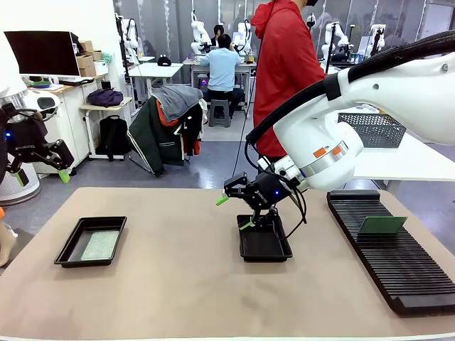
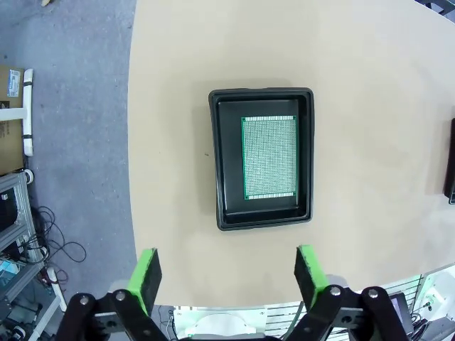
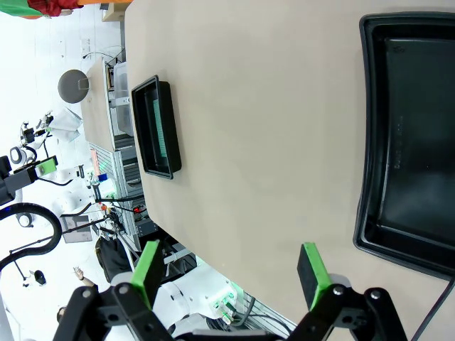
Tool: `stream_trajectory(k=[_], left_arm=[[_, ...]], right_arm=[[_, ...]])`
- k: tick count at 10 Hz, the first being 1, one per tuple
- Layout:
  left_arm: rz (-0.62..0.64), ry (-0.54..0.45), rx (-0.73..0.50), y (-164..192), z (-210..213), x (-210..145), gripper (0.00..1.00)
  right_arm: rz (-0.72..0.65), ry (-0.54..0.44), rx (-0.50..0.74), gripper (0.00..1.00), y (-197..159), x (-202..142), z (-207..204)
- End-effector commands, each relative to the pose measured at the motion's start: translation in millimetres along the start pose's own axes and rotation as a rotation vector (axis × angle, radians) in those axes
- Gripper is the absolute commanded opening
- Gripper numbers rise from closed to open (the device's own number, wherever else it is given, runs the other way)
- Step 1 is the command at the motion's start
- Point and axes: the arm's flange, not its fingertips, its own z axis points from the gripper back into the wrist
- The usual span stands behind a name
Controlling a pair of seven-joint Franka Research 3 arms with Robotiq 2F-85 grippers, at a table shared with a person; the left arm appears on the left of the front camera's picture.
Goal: Inspect and transfer BCBs to ESD trays.
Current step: Pick up the Blank PCB from the PCB Rack and place it in the right ESD tray.
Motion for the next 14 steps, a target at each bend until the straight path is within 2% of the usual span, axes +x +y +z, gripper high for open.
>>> stream_trajectory(k=[1,10,12,14], left_arm=[[0.002,-0.005,0.000,1.1,-3.0,-0.4,1.00],[0.002,-0.005,0.000,1.1,-3.0,-0.4,1.00],[0.002,-0.005,0.000,1.1,-3.0,-0.4,1.00],[0.002,-0.005,0.000,1.1,-3.0,-0.4,1.00]], right_arm=[[-0.009,-0.004,-0.019,1.00,3.4,1.3,-0.9],[0.000,0.000,0.000,1.00,0.0,0.0,0.0],[0.037,-0.043,-0.019,1.00,-8.5,-21.3,45.1],[0.080,-0.064,-0.069,1.00,-17.6,-34.5,107.6]])
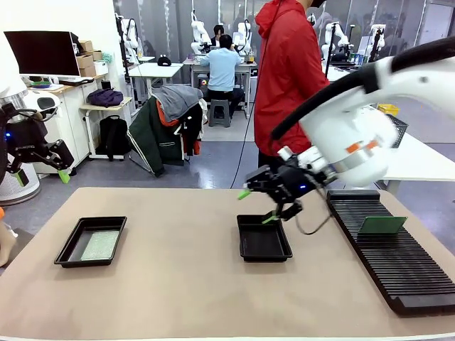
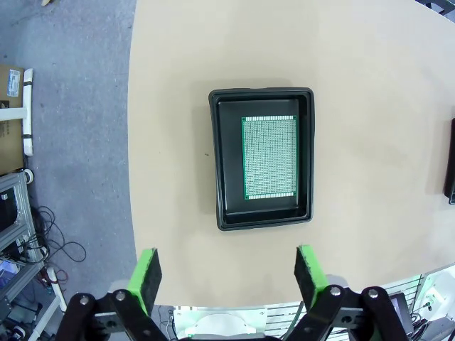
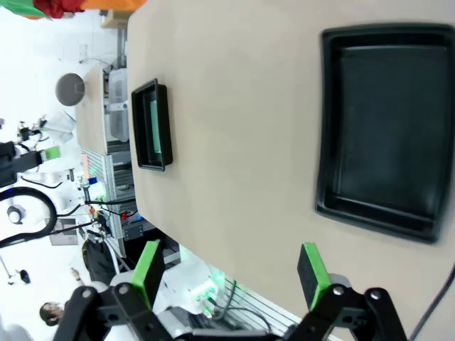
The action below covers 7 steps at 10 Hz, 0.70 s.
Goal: Inspect and transfer BCBs to ESD trays.
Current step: Pick up the Blank PCB from the PCB Rack and place it in the right ESD tray.
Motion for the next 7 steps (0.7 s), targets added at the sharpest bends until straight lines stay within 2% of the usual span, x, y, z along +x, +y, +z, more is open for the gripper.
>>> stream_trajectory(k=[1,3,5,7], left_arm=[[0.001,-0.006,0.000,0.9,-2.6,-0.4,1.00],[0.001,-0.006,0.000,0.9,-2.6,-0.4,1.00],[0.001,-0.006,0.000,0.9,-2.6,-0.4,1.00],[0.001,-0.006,0.000,0.9,-2.6,-0.4,1.00]], right_arm=[[0.053,-0.005,-0.061,1.00,-13.1,-10.5,71.3],[0.219,-0.004,-0.149,1.00,-26.9,-8.1,147.1],[0.478,0.010,-0.226,1.00,-33.5,-7.7,207.0],[0.728,0.071,-0.292,1.00,-33.3,-5.8,255.3]])
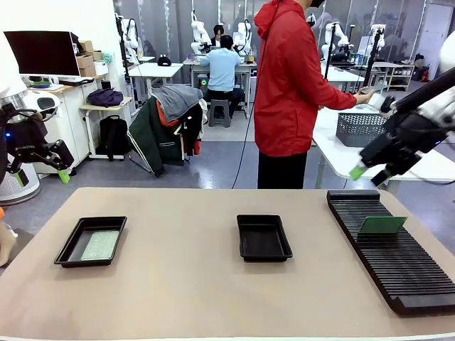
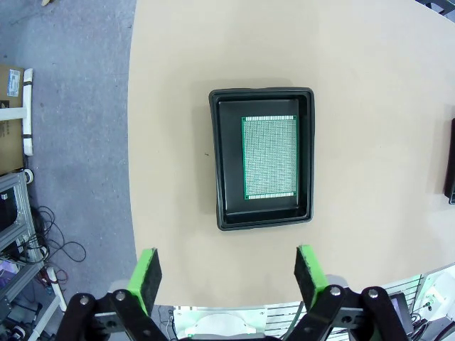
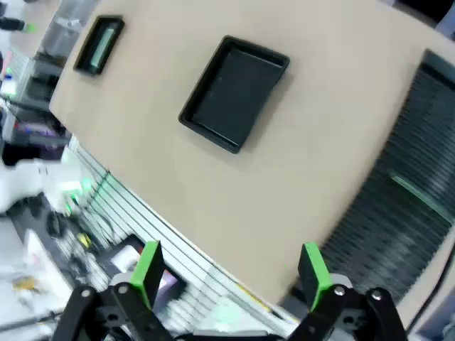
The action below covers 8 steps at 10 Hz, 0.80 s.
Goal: Inspect and transfer BCBs to ESD trays.
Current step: Pick up the Blank PCB from the PCB Rack and place it in the right ESD tray.
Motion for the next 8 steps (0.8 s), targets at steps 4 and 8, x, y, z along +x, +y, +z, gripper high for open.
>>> stream_trajectory(k=[4,8], left_arm=[[0.001,-0.006,0.000,0.7,-2.4,-0.4,1.00],[0.001,-0.006,0.000,0.7,-2.4,-0.4,1.00]], right_arm=[[0.571,0.173,-0.070,1.00,-18.3,7.4,69.7],[0.925,0.456,-0.181,1.00,-18.1,12.4,104.7]])
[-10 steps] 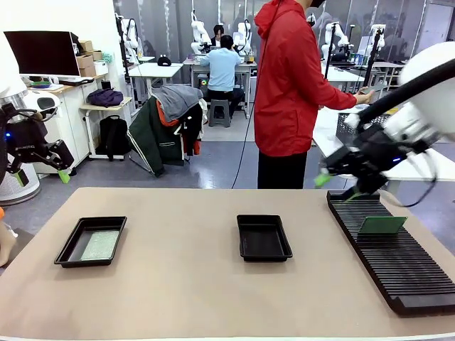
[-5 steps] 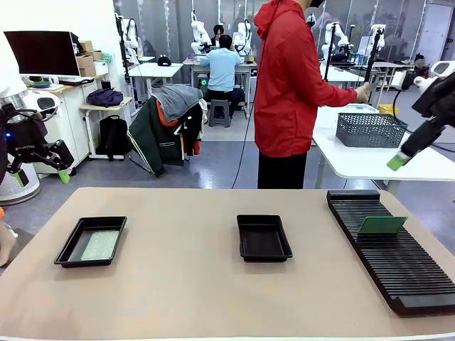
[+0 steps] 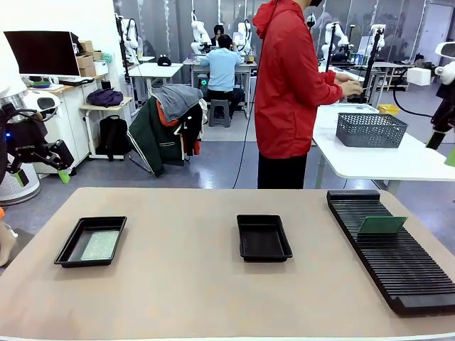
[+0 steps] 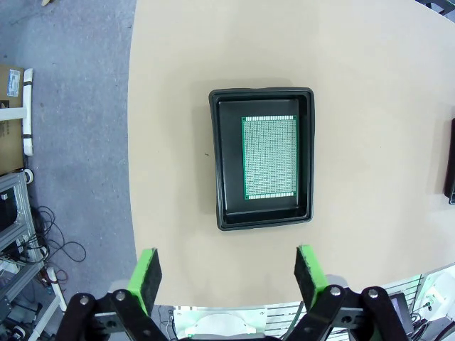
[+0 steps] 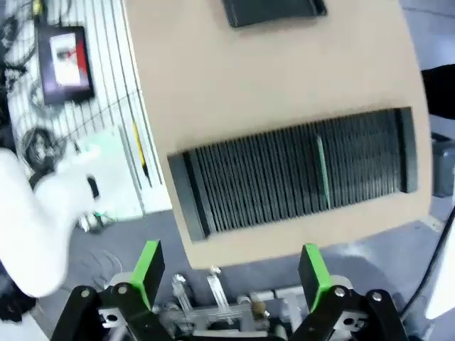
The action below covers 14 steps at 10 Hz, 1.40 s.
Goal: Inspect and transfer BCBs to ESD trays.
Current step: Pick up the Blank PCB from the PCB Rack and place it in the right ESD tray.
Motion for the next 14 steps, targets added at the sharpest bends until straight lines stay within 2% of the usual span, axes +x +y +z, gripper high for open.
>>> stream_trajectory(k=[1,4,7,8,14], left_arm=[[0.001,-0.006,0.000,0.7,-2.4,-0.4,1.00],[0.001,-0.006,0.000,0.7,-2.4,-0.4,1.00],[0.001,-0.006,0.000,0.7,-2.4,-0.4,1.00],[0.001,-0.006,0.000,0.7,-2.4,-0.4,1.00],[0.001,-0.006,0.000,0.7,-2.4,-0.4,1.00]], right_arm=[[0.155,0.108,-0.088,1.00,-5.8,-4.6,15.3],[0.249,0.084,-0.152,1.00,-9.5,-10.5,25.6],[0.268,0.037,-0.207,1.00,-10.5,-8.1,32.3],[0.244,0.099,-0.159,1.00,-9.5,-8.1,34.1],[0.244,0.099,-0.159,1.00,-9.5,-8.1,34.1]])
